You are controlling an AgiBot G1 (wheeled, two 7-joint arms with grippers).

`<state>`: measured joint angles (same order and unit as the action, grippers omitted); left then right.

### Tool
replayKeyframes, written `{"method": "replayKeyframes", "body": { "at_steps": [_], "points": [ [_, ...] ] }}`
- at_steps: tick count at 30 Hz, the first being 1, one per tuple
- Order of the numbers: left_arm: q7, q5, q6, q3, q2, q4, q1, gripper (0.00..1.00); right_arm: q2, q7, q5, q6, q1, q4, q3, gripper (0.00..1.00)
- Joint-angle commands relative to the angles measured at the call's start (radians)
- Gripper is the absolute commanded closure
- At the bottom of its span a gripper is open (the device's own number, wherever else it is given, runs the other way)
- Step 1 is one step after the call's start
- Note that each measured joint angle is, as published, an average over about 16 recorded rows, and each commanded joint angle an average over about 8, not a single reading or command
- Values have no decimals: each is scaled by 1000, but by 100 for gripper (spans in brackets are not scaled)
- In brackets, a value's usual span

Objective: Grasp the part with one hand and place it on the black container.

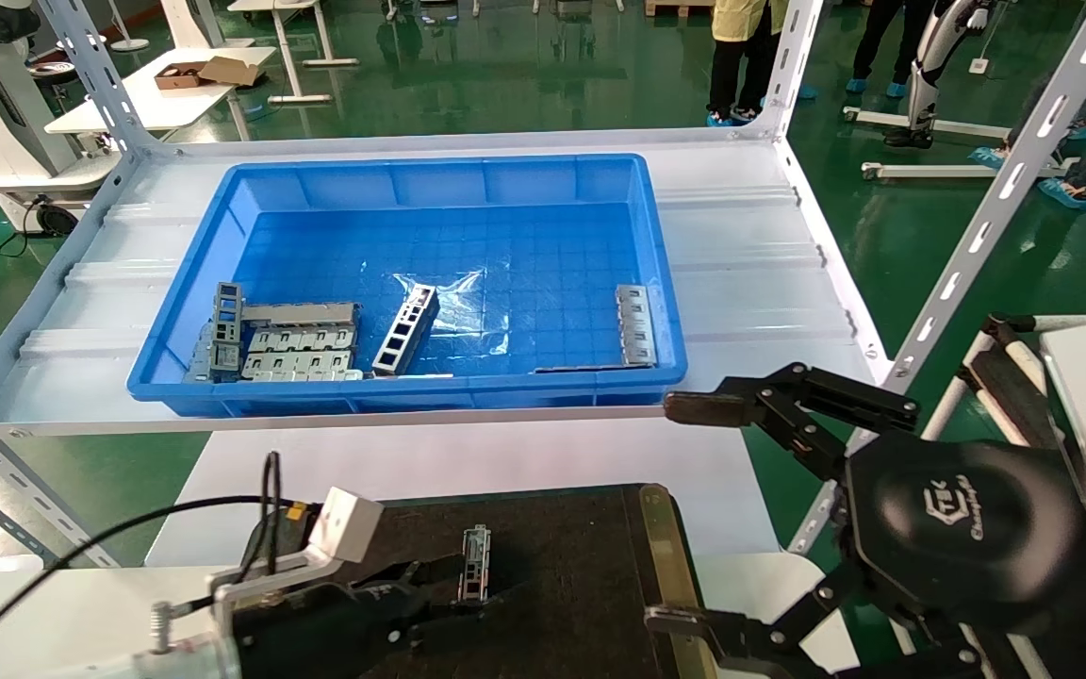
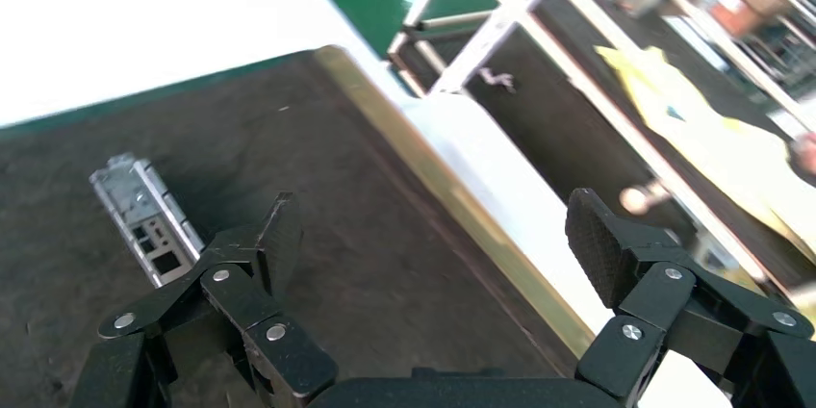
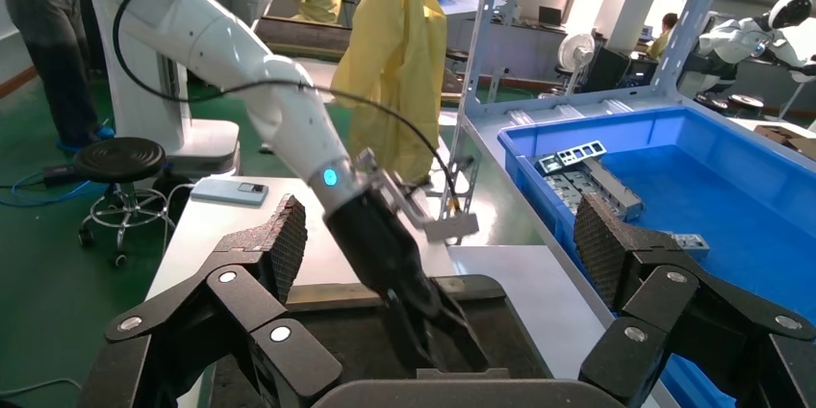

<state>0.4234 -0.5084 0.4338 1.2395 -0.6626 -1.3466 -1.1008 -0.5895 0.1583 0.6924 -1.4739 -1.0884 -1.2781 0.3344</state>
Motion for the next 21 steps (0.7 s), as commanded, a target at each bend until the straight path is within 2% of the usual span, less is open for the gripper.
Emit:
{"method": "replayKeyframes", "body": {
  "at_steps": [1,9,21],
  "points": [
    [-36,9,85,-33,34,2,3,0,0,0,0,0,0,0,0,0],
    [-128,39,273,-90,129,15,-4,0,0,0,0,0,0,0,0,0],
    [-180,58,378,-123,216,11,-14,0,0,0,0,0,0,0,0,0]
  ]
}}
